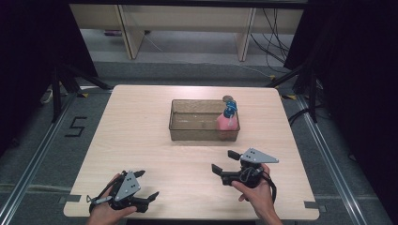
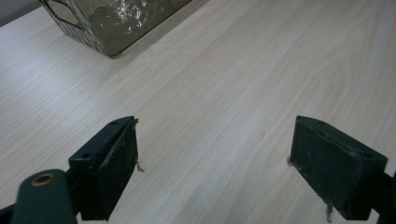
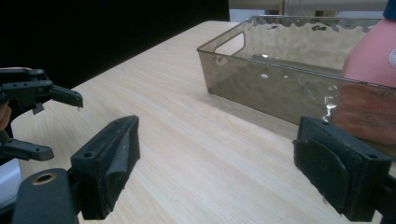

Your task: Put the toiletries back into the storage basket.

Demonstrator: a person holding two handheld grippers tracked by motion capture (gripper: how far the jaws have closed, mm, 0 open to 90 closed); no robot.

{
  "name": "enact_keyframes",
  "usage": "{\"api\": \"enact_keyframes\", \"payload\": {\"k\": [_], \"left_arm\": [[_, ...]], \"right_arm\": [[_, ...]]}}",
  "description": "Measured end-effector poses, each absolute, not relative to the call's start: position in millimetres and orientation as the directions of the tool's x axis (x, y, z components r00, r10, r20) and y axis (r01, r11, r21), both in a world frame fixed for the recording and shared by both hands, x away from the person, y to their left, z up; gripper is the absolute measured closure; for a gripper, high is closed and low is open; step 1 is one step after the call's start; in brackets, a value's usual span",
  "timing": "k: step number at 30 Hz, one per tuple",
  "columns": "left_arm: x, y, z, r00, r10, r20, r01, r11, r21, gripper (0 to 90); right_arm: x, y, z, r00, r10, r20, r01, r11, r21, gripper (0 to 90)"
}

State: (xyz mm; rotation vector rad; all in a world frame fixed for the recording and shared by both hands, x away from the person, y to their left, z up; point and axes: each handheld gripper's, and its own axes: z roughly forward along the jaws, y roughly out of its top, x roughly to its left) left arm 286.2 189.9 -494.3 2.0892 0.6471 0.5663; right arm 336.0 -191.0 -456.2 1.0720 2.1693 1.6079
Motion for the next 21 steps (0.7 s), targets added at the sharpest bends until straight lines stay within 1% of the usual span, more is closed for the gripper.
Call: {"api": "enact_keyframes", "payload": {"k": [1,2,4,6,7,8,9,10,11,12,15,16,18,19,20,21], "left_arm": [[286.2,189.9,-494.3,0.763,0.627,0.157,0.240,-0.500,0.832,14.8],[286.2,190.4,-493.9,0.764,0.625,0.163,0.240,-0.508,0.827,14.8],[286.2,190.5,-493.6,0.762,0.627,0.165,0.240,-0.509,0.826,14.8],[286.3,190.6,-493.7,0.763,0.625,0.164,0.238,-0.508,0.828,14.8],[286.2,190.5,-493.6,0.763,0.625,0.164,0.239,-0.508,0.828,14.8],[286.2,190.6,-493.6,0.763,0.625,0.164,0.238,-0.508,0.827,14.8],[286.2,190.5,-493.6,0.763,0.625,0.164,0.239,-0.508,0.828,14.8],[286.0,190.5,-493.6,0.762,0.626,0.165,0.240,-0.510,0.826,14.8],[286.0,190.4,-493.6,0.763,0.626,0.165,0.240,-0.510,0.826,14.8],[286.0,190.4,-493.6,0.763,0.626,0.164,0.240,-0.509,0.826,14.8],[286.1,190.4,-493.7,0.763,0.625,0.163,0.239,-0.508,0.828,14.8],[286.0,190.4,-493.6,0.762,0.626,0.165,0.240,-0.510,0.826,14.8],[286.0,190.4,-493.7,0.763,0.625,0.163,0.239,-0.508,0.827,14.8],[286.0,190.4,-493.7,0.763,0.625,0.163,0.239,-0.508,0.828,14.8],[286.0,190.4,-493.6,0.763,0.625,0.163,0.239,-0.508,0.828,14.8],[286.0,190.4,-493.6,0.763,0.625,0.164,0.239,-0.508,0.828,14.8]], "right_arm": [[336.3,-191.4,-457.1,-0.711,0.671,0.210,0.394,0.133,0.909,15.6],[335.0,-190.9,-457.6,-0.703,0.675,0.223,0.407,0.125,0.905,15.5],[334.6,-191.2,-458.9,-0.712,0.668,0.214,0.396,0.131,0.909,15.6],[331.6,-191.3,-459.4,-0.705,0.674,0.222,0.410,0.131,0.903,15.5],[332.5,-192.4,-460.2,-0.709,0.679,0.193,0.384,0.142,0.912,15.6],[331.1,-191.3,-460.8,-0.709,0.671,0.217,0.404,0.134,0.905,15.6],[331.9,-191.7,-462.1,-0.714,0.674,0.189,0.378,0.143,0.915,15.6],[329.4,-190.1,-462.3,-0.704,0.675,0.220,0.406,0.129,0.905,15.6],[329.5,-191.0,-462.9,-0.712,0.675,0.192,0.382,0.144,0.913,15.6],[327.7,-189.9,-462.9,-0.712,0.663,0.231,0.419,0.136,0.898,15.6],[325.5,-190.6,-464.2,-0.717,0.659,0.226,0.417,0.146,0.897,15.6],[323.4,-189.7,-464.5,-0.708,0.660,0.251,0.440,0.135,0.888,15.6],[324.0,-191.1,-466.1,-0.717,0.665,0.210,0.405,0.152,0.902,15.6],[322.2,-190.3,-467.0,-0.718,0.653,0.242,0.428,0.140,0.893,15.6],[322.2,-190.9,-467.7,-0.722,0.652,0.232,0.421,0.147,0.895,15.6],[318.7,-189.6,-467.7,-0.705,0.655,0.273,0.459,0.128,0.879,15.5]]}}
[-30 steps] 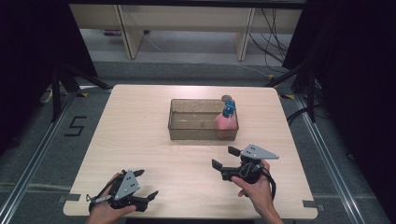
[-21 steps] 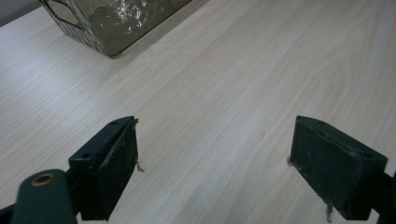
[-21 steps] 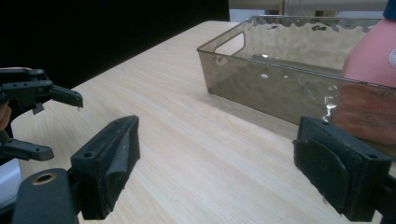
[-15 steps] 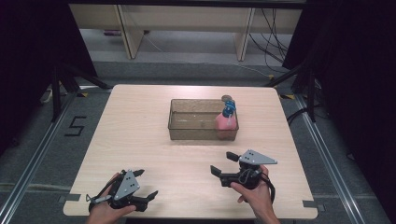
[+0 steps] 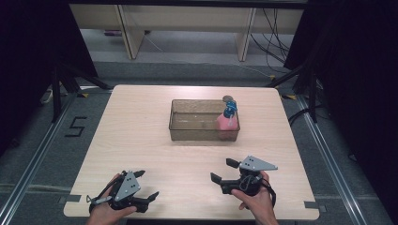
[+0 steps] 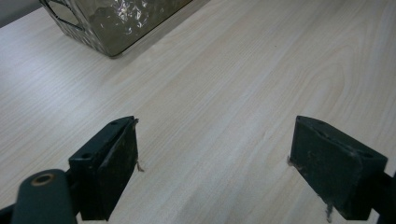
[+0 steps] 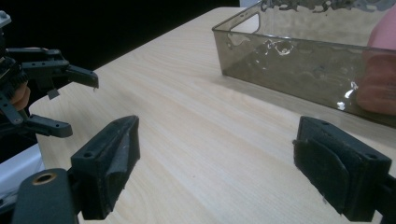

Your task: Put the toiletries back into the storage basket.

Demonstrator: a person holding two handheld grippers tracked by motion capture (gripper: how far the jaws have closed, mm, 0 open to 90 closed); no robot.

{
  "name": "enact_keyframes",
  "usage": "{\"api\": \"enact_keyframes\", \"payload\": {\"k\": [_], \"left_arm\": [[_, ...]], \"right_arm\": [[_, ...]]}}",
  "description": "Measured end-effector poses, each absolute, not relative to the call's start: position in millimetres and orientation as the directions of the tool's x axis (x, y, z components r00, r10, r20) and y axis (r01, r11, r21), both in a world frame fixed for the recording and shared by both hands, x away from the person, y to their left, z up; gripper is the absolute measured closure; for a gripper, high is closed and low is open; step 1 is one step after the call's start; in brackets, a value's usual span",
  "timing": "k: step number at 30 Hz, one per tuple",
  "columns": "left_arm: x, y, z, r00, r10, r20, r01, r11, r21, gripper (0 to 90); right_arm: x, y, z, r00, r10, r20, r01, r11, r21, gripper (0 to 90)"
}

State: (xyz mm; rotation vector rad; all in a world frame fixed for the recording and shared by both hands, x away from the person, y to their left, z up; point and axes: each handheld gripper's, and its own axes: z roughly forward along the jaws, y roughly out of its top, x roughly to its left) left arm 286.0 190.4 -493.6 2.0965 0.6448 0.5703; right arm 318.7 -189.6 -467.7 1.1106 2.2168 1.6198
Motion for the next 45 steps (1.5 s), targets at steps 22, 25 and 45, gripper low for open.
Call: {"api": "enact_keyframes", "payload": {"k": [22,25,45], "left_arm": [[286.0,190.2,-493.8,0.767,0.620,0.163,0.238,-0.511,0.826,14.8],[285.9,190.1,-493.6,0.768,0.620,0.164,0.237,-0.512,0.826,14.8],[285.7,190.3,-493.4,0.764,0.624,0.167,0.238,-0.512,0.825,14.8]], "right_arm": [[304.8,-189.4,-479.0,-0.727,0.647,0.232,0.444,0.183,0.877,15.5],[303.9,-190.3,-480.2,-0.724,0.654,0.220,0.444,0.197,0.874,15.5],[293.9,-194.7,-483.4,-0.719,0.665,0.203,0.447,0.219,0.867,15.5]]}}
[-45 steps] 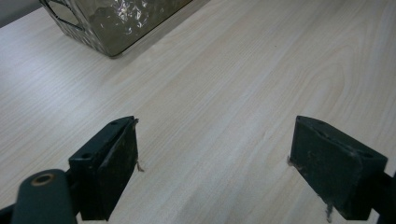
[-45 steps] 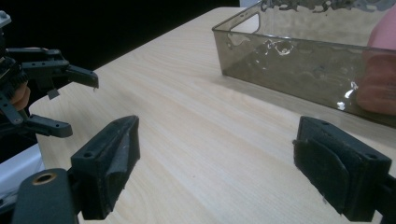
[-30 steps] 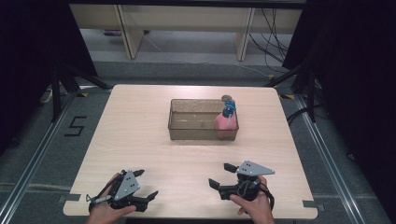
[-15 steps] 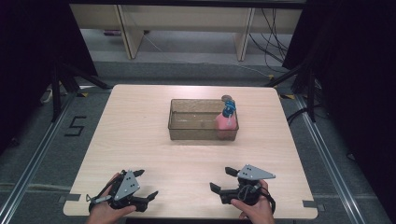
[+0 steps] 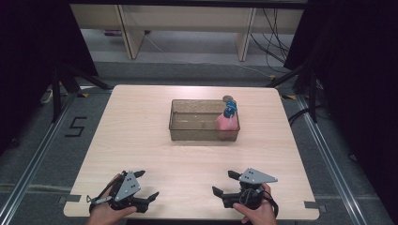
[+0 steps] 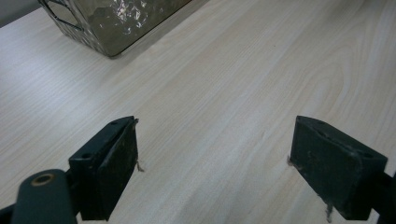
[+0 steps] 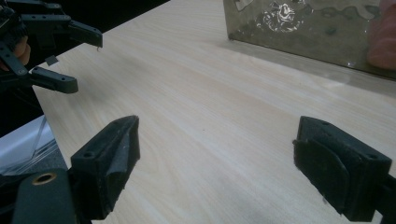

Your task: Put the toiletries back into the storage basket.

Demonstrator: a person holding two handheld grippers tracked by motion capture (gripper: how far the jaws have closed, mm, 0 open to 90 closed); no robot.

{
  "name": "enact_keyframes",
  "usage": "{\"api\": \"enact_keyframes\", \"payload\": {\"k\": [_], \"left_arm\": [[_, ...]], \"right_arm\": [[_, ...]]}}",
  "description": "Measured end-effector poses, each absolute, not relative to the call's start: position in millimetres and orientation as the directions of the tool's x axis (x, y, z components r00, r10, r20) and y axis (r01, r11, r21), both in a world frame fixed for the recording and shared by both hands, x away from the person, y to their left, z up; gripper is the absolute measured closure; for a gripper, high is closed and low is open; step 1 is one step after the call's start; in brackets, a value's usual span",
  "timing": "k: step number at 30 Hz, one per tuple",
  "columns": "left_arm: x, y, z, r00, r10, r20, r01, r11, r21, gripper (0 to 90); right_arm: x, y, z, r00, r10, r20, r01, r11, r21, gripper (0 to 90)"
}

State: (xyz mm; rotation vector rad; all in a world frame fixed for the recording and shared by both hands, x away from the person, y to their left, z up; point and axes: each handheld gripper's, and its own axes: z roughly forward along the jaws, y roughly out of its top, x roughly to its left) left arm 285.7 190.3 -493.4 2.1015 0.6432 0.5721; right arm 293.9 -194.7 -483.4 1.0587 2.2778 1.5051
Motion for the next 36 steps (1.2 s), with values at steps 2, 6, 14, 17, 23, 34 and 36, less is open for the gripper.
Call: {"api": "enact_keyframes", "payload": {"k": [2,6,14,17,23,34,36], "left_arm": [[285.7,190.3,-493.5,0.764,0.624,0.166,0.239,-0.512,0.825,14.8],[286.0,189.8,-494.3,0.767,0.622,0.155,0.241,-0.504,0.830,14.8],[286.0,189.7,-494.4,0.768,0.621,0.156,0.241,-0.506,0.828,14.8],[285.9,189.9,-494.1,0.765,0.624,0.160,0.240,-0.506,0.829,14.8],[286.0,189.8,-494.3,0.767,0.622,0.157,0.240,-0.505,0.829,14.8],[285.9,190.0,-494.1,0.766,0.623,0.157,0.240,-0.504,0.829,14.8],[286.0,189.9,-494.2,0.767,0.623,0.157,0.240,-0.504,0.829,14.8]], "right_arm": [[293.2,-194.7,-484.2,-0.722,0.654,0.226,0.463,0.215,0.860,15.5],[289.8,-195.2,-484.7,-0.715,0.660,0.230,0.471,0.211,0.857,15.5],[283.1,-195.7,-486.4,-0.703,0.675,0.225,0.483,0.220,0.848,15.6],[282.6,-197.3,-486.8,-0.717,0.668,0.199,0.460,0.239,0.855,15.6],[278.1,-198.4,-486.9,-0.706,0.672,0.224,0.485,0.229,0.844,15.6],[271.6,-200.7,-487.1,-0.696,0.682,0.225,0.491,0.223,0.842,15.6],[270.5,-201.1,-486.6,-0.693,0.685,0.226,0.498,0.228,0.837,15.6]]}}
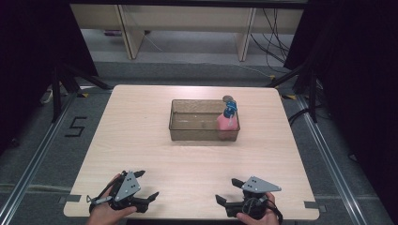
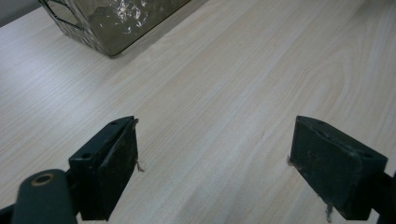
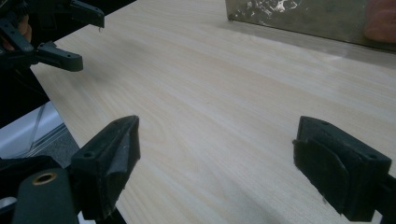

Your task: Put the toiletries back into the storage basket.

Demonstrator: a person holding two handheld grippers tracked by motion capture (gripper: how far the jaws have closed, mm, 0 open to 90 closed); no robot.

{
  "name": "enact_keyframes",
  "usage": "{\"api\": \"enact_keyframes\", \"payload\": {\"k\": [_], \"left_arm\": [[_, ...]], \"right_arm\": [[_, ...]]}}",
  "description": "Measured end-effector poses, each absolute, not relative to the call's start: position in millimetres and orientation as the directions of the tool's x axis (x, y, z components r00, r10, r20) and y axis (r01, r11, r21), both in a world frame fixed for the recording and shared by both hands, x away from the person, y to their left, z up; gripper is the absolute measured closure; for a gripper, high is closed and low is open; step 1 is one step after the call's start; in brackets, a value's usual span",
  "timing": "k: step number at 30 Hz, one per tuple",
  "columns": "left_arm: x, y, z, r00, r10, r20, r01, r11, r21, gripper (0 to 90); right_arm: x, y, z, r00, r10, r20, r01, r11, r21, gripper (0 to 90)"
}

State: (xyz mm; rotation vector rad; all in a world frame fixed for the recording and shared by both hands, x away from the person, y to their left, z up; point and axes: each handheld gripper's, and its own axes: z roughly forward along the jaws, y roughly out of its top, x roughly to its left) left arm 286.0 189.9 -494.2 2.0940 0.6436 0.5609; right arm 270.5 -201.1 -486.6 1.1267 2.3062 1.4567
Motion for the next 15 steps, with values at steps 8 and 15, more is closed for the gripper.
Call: {"api": "enact_keyframes", "payload": {"k": [8,15], "left_arm": [[285.9,189.7,-494.2,0.767,0.622,0.157,0.240,-0.505,0.829,14.8],[285.8,189.9,-494.0,0.766,0.623,0.158,0.240,-0.505,0.829,14.8]], "right_arm": [[269.9,-202.6,-487.0,-0.694,0.685,0.222,0.490,0.224,0.842,15.6],[269.8,-202.2,-487.2,-0.694,0.685,0.222,0.490,0.224,0.843,15.6]]}}
